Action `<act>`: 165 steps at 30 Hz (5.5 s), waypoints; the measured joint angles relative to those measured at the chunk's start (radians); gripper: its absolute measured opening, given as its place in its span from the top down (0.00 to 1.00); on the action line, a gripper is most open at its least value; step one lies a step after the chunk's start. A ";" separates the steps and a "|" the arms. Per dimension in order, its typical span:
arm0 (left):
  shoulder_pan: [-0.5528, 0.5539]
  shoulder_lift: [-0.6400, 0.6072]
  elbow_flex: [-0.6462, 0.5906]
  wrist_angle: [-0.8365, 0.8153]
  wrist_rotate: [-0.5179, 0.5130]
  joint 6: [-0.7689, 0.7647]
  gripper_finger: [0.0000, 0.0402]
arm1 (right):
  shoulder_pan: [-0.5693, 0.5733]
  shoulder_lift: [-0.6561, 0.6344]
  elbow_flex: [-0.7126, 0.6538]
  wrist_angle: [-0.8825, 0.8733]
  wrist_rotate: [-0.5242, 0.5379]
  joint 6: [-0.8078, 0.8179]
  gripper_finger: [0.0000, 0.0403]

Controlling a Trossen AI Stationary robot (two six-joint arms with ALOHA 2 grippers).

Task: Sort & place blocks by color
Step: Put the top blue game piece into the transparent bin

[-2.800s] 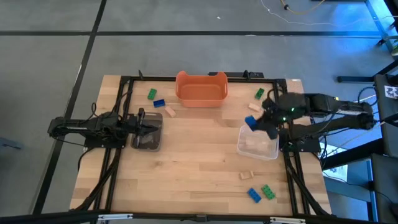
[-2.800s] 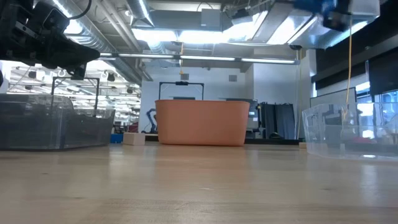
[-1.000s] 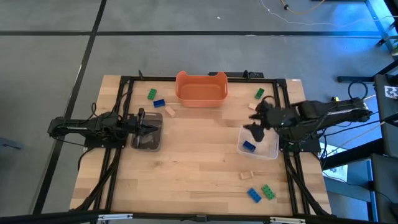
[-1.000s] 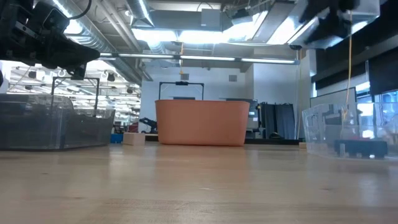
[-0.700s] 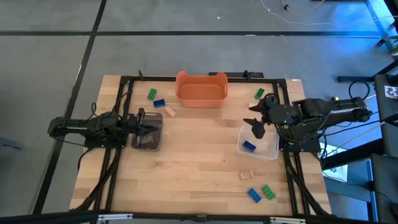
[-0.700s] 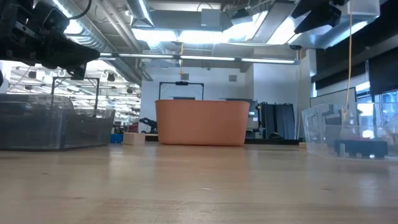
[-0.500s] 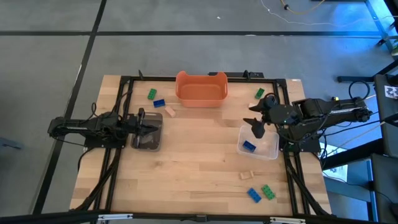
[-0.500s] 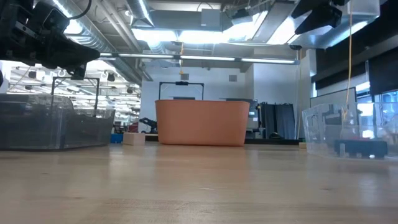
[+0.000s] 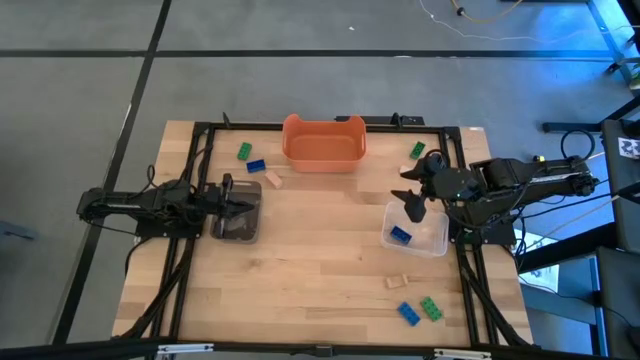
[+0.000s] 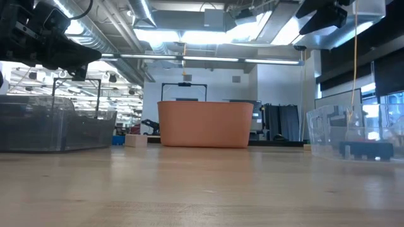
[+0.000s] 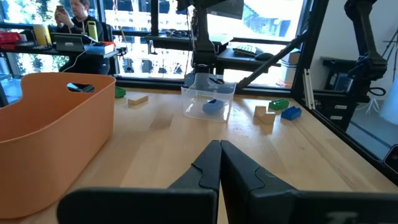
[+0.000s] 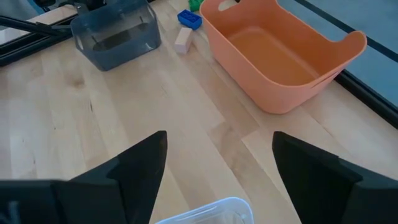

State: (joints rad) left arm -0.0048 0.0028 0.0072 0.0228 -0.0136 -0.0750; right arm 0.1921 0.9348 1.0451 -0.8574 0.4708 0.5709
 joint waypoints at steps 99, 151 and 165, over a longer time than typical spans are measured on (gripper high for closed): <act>0.138 0.658 0.842 -0.620 -0.372 -0.309 0.44 | 0.000 0.000 0.000 0.136 -0.080 0.128 0.28; 0.798 1.679 0.897 -0.630 0.007 0.425 0.42 | 0.000 0.102 -0.001 0.143 -0.083 0.188 0.28; 0.796 1.686 0.892 -0.623 0.000 0.425 0.53 | 0.001 0.102 -0.001 0.156 -0.099 0.188 0.28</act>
State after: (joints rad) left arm 0.7910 1.6886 0.8995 -0.6000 -0.0135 0.3501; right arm 0.1928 1.0370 1.0443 -0.7013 0.3719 0.7589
